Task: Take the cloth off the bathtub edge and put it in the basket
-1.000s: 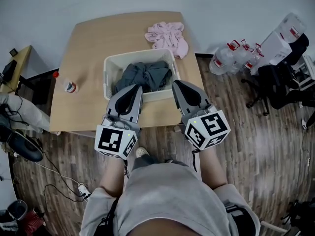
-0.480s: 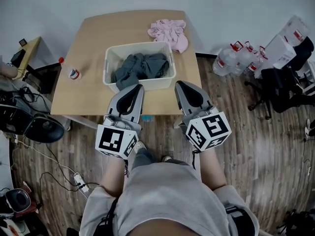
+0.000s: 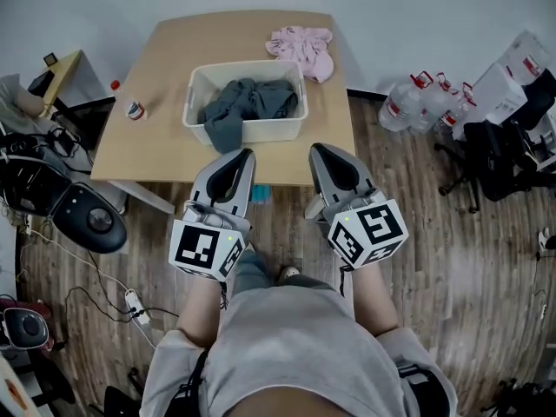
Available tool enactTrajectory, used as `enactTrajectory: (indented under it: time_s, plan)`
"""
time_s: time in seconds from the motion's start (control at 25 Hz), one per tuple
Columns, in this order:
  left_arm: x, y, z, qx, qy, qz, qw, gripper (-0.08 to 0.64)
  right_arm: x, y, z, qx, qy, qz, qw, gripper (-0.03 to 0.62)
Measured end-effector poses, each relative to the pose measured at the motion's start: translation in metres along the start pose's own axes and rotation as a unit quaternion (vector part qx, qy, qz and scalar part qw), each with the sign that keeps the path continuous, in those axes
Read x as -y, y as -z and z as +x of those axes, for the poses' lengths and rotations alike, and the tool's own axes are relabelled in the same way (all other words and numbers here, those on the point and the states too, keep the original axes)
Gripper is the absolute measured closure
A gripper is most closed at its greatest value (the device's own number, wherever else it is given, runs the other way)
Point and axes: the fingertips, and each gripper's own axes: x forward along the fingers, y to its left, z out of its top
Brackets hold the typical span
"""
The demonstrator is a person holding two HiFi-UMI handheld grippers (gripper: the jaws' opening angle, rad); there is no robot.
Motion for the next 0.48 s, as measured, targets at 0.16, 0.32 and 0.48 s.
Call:
enactTrajectory:
  time_s: [0.16, 0.32, 0.48]
  plan:
    - [0.008, -0.002, -0.010, 0.003, -0.004, 0.002, 1.0000, 0.546, -0.005, 0.001, -0.011, 0.002, -0.003, -0.001, 1.000, 0.583]
    - [0.012, -0.004, -0.017, 0.006, -0.008, 0.004, 0.9999, 0.546, -0.010, 0.002, -0.017, 0.000, -0.006, -0.004, 1.000, 0.583]
    - [0.016, -0.004, -0.021, 0.007, -0.012, 0.008, 0.9999, 0.546, -0.011, 0.002, -0.022, 0.003, -0.007, -0.004, 1.000, 0.583]
